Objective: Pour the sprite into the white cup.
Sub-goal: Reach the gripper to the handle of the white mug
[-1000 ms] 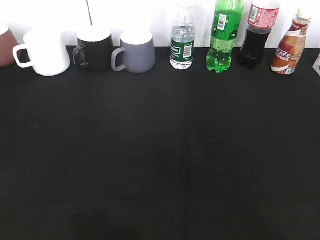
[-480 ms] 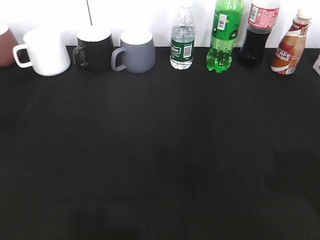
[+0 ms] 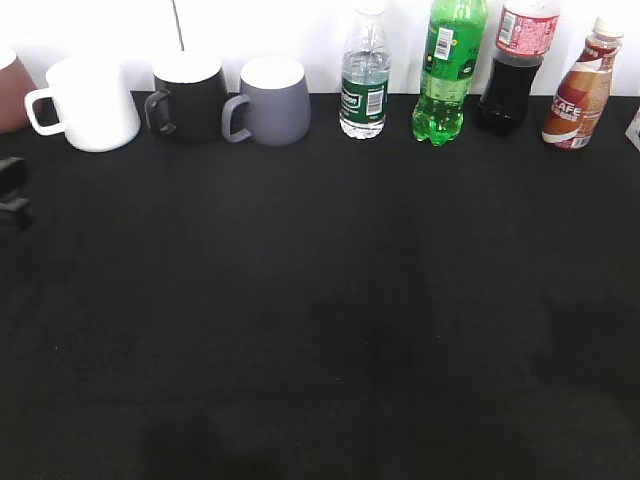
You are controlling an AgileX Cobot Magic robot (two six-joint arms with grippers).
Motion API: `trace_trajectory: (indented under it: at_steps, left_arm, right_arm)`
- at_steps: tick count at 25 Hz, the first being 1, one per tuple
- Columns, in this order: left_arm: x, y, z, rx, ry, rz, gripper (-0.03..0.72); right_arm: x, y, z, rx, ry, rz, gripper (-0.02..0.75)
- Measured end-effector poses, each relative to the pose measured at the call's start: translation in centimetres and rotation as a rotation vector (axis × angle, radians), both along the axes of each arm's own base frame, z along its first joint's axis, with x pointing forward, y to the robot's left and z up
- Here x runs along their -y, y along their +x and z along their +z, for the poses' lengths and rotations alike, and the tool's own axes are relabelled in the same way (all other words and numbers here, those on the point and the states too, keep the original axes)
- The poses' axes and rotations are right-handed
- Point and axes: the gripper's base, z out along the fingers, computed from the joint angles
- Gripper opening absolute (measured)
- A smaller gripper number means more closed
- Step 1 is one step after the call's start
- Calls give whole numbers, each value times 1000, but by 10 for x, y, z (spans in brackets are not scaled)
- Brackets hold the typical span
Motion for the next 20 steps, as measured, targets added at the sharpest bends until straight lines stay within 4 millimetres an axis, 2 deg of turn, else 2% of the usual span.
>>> trace_trajectory:
  at_steps: [3, 6, 7, 8, 11, 15, 20]
  left_arm:
    - [0, 11, -15, 104, -21, 17, 342]
    - [-2, 31, -59, -10, -16, 61, 426]
    - [-2, 43, -65, -12, -19, 78, 434]
    - [-3, 55, -67, 6, -26, 103, 438]
    - [-14, 82, -53, 101, -41, 166, 438]
    - [-38, 85, -52, 116, -19, 175, 438]
    - [-34, 122, -53, 183, 5, 79, 438]
  right_arm:
    - [0, 0, 0, -1, 0, 0, 470]
    - [0, 0, -1, -6, -2, 2, 470]
    - [0, -1, -1, -15, -3, 4, 470]
    - [0, -1, -2, -21, -4, 6, 470]
    - [-1, -1, -3, -30, -6, 9, 469]
    - [-2, -2, -3, -44, 9, 16, 469]
    - [-2, -2, -4, -51, 6, 27, 467]
